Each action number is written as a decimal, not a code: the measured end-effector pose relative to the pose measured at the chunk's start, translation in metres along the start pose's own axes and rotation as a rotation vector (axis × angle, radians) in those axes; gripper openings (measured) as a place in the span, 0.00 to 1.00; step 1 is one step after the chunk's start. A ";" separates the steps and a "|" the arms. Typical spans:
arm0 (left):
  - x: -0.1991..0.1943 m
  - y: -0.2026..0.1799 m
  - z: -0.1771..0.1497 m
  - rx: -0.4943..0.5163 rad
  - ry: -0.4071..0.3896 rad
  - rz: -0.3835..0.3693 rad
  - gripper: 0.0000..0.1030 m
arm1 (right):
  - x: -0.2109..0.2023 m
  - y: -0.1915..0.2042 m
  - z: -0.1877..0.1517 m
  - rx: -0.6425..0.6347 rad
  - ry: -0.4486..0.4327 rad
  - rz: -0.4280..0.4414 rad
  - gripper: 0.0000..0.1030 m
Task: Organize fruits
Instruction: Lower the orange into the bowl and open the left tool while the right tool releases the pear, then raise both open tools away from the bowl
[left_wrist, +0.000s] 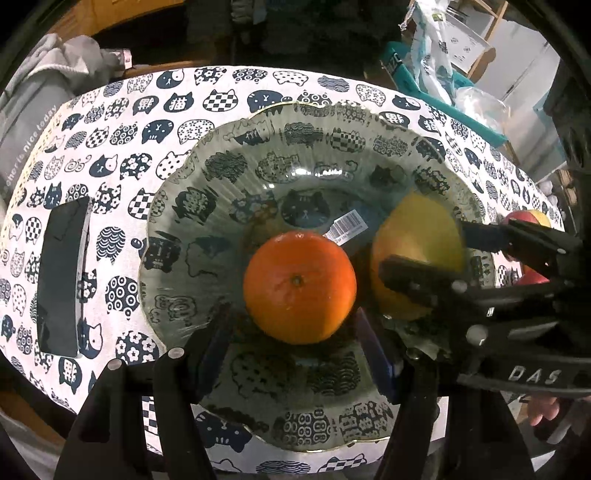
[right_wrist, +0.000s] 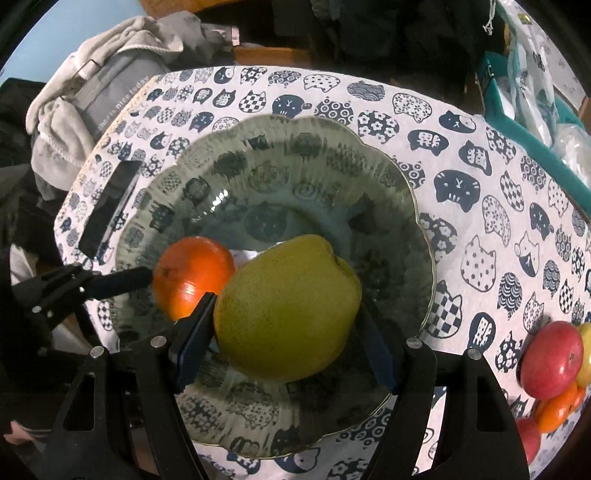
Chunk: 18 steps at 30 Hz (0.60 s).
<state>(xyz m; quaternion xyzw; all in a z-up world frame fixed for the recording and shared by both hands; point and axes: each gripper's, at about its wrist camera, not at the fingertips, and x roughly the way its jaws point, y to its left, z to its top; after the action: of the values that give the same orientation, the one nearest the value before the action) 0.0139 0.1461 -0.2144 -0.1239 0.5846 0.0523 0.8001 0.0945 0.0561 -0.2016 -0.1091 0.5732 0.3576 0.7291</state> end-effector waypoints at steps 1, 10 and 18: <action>0.000 0.000 0.000 -0.002 0.000 -0.001 0.67 | -0.003 0.000 0.002 0.011 -0.012 0.018 0.72; -0.018 -0.001 0.001 -0.008 -0.030 -0.009 0.67 | -0.027 0.001 0.005 0.010 -0.077 0.003 0.72; -0.045 -0.013 0.008 0.006 -0.094 -0.022 0.67 | -0.064 0.000 0.009 0.012 -0.181 -0.036 0.72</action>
<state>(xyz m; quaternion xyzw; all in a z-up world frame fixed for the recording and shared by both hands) 0.0099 0.1379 -0.1676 -0.1253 0.5453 0.0476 0.8274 0.0957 0.0359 -0.1403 -0.0820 0.5052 0.3494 0.7849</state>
